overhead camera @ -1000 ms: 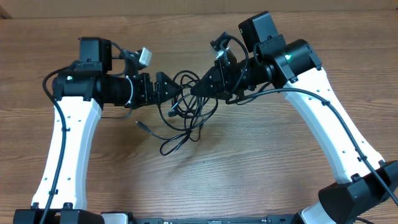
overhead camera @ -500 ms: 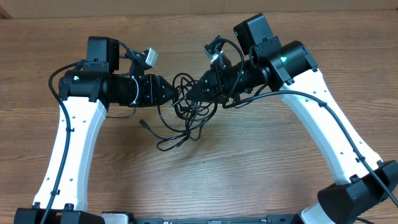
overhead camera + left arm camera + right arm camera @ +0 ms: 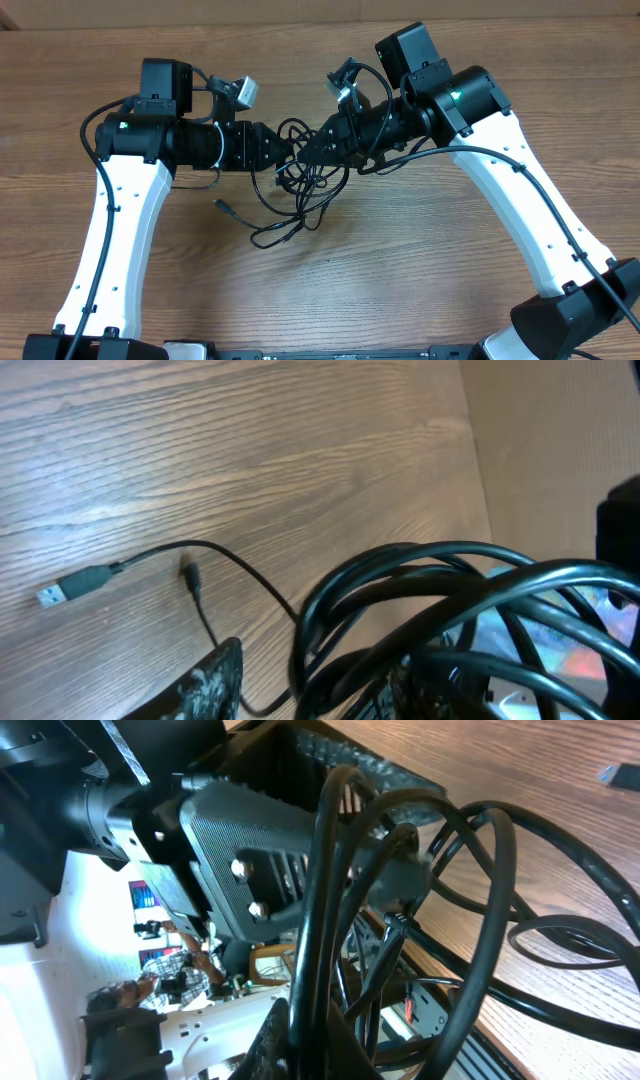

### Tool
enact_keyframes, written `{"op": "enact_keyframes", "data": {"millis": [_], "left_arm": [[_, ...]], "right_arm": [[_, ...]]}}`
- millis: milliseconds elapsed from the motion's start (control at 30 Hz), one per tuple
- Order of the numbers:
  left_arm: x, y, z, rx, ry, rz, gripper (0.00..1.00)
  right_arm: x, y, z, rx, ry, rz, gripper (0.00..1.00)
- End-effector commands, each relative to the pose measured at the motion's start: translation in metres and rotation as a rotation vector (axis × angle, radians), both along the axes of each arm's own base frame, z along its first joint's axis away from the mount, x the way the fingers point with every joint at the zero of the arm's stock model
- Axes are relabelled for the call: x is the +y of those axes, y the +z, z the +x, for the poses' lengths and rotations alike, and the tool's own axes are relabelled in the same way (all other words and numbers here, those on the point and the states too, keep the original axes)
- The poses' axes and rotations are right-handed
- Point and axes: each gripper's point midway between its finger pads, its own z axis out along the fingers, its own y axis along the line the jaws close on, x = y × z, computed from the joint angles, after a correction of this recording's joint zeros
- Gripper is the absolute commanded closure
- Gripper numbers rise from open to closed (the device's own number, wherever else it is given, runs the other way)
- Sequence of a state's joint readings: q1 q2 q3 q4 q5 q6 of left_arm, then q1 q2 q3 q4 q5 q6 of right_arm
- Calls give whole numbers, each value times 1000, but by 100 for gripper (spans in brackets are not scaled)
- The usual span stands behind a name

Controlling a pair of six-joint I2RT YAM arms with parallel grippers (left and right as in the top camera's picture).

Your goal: Untangle cables

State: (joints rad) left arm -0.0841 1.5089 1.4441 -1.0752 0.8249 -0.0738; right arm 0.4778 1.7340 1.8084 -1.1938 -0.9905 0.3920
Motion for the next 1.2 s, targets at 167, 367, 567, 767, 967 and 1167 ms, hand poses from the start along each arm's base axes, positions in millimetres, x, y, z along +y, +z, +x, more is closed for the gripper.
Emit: {"op": "enact_keyframes", "data": {"millis": [167, 367, 567, 767, 967, 1167], "left_arm": [[-8, -7, 3, -36, -27, 42, 81], [-7, -5, 10, -2, 37, 28, 96], [4, -16, 14, 70, 143, 90, 96], [-11, 11, 13, 48, 96, -25, 96], [13, -5, 24, 153, 313, 88, 96], [-6, 9, 12, 138, 183, -17, 96]], "right_arm": [[1, 33, -18, -50, 54, 87, 96], [-18, -3, 3, -116, -63, -138, 93], [-84, -55, 39, -180, -343, -610, 20], [-88, -59, 34, -157, -340, -632, 9], [-66, -56, 28, -147, -286, -555, 7], [-78, -76, 45, -203, -337, -663, 7]]}}
